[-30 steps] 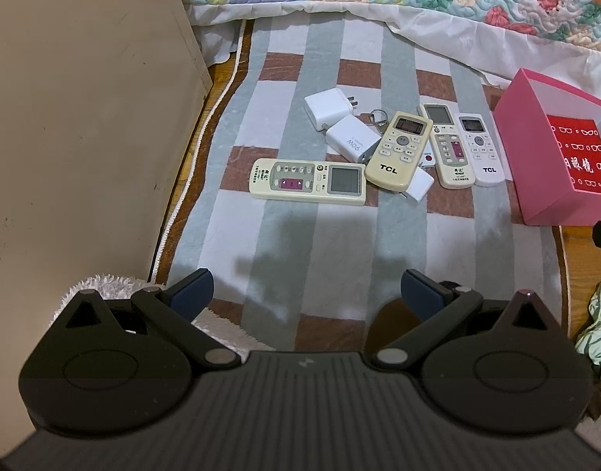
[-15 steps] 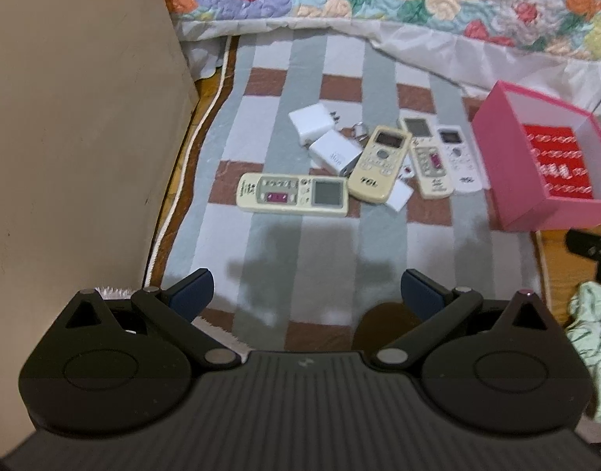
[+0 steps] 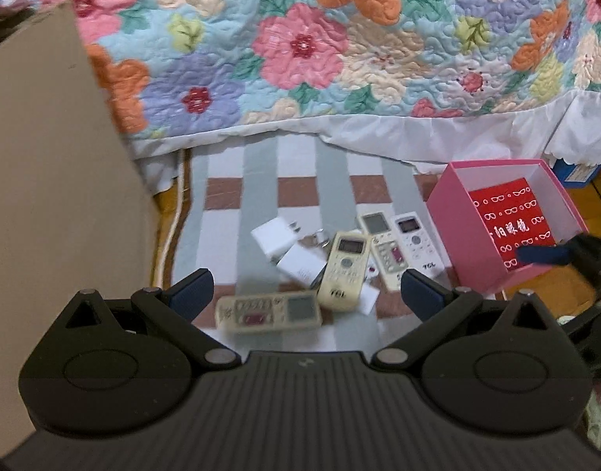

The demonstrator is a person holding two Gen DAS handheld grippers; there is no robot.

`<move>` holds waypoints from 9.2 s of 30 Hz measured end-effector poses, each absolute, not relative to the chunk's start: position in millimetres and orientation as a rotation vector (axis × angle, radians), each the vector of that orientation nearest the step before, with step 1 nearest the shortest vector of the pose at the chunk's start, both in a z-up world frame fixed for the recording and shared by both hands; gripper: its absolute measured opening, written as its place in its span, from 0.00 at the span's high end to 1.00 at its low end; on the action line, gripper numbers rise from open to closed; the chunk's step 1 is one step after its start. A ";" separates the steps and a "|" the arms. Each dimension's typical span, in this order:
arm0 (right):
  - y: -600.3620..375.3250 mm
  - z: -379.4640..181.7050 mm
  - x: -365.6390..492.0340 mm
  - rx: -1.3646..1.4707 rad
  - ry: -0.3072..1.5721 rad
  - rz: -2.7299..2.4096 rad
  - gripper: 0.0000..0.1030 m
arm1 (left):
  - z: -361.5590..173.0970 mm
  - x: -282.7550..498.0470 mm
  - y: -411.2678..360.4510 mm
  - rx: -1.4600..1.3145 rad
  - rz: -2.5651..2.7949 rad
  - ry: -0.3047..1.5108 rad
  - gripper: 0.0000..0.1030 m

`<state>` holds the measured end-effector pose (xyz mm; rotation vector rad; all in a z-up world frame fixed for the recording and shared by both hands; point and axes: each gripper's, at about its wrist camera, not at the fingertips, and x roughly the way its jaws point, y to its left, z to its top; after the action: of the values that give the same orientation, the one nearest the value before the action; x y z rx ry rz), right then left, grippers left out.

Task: Organize rigid objects
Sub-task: 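Move the left gripper down over the cream TCL remote, fingers open, then close the left gripper on the cream TCL remote and lift it, then carry the cream TCL remote with the left gripper over the pink box, then lower the remote onto the red lining and open the left gripper, then move the left gripper back to the small white charger plug, then grasp the small white charger plug with the left gripper and lift, then carry the white charger into the pink box and open the left gripper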

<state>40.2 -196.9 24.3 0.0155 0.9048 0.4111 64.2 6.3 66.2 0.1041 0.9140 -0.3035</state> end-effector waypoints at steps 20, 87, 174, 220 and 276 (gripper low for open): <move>-173.9 -132.5 110.6 0.330 1.097 0.381 0.40 | -120.4 176.6 -21.6 -0.118 -0.380 1.218 0.22; -187.1 -65.7 64.6 -0.058 0.844 0.331 0.35 | -80.5 130.5 -48.8 -0.298 -0.548 1.101 0.59; -251.5 -38.3 48.9 0.150 1.023 0.615 0.33 | -52.6 144.5 -98.3 0.063 -0.586 1.235 0.19; -193.2 -141.5 69.5 0.049 1.024 0.410 0.55 | -163.7 127.7 -87.0 -0.163 -0.470 1.331 0.59; -416.2 -32.2 79.1 0.004 1.026 0.233 0.58 | -73.4 153.9 -325.2 -0.165 -0.657 1.422 0.60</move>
<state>79.1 -416.2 -32.2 0.0039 1.0264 0.2328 153.9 -325.2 -73.4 -0.1645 1.4217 -0.6573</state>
